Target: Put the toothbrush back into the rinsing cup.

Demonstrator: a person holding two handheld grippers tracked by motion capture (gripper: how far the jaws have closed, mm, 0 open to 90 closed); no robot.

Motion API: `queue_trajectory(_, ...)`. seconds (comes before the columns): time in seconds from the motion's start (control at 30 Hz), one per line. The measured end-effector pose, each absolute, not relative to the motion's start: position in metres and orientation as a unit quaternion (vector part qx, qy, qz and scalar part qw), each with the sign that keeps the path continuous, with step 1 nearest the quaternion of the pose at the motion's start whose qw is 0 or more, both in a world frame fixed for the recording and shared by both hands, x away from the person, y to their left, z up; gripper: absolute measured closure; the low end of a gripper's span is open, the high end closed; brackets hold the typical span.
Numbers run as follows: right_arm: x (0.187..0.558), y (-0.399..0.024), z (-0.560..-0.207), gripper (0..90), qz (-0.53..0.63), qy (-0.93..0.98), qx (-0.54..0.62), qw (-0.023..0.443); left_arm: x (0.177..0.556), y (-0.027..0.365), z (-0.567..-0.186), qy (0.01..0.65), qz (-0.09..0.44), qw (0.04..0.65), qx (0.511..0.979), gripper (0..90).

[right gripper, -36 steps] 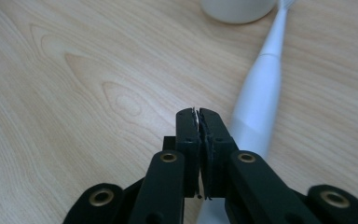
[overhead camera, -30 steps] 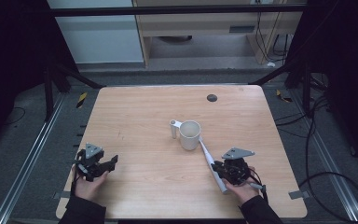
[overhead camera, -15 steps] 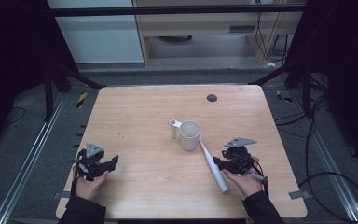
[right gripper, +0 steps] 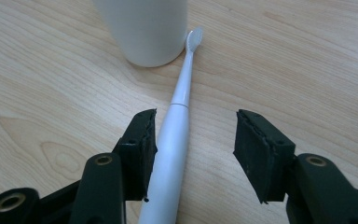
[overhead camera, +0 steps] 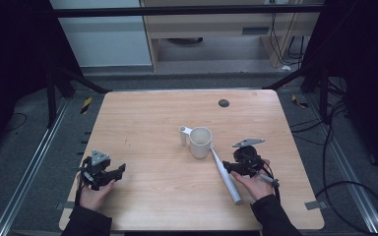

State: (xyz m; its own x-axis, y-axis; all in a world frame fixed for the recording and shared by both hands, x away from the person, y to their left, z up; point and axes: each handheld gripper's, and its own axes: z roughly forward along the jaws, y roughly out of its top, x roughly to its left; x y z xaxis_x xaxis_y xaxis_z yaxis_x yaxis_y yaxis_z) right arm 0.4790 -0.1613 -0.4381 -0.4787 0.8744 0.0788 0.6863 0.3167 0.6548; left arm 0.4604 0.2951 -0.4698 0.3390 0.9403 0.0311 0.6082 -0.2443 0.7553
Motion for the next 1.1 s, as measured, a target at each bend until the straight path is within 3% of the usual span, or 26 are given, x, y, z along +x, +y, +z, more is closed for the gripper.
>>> queue_trajectory(1.1,0.508,-0.132,-0.451,55.4,0.23,0.833,0.493,0.102,0.463,0.292,-0.473,0.512,0.242,0.318,0.76,35.0)
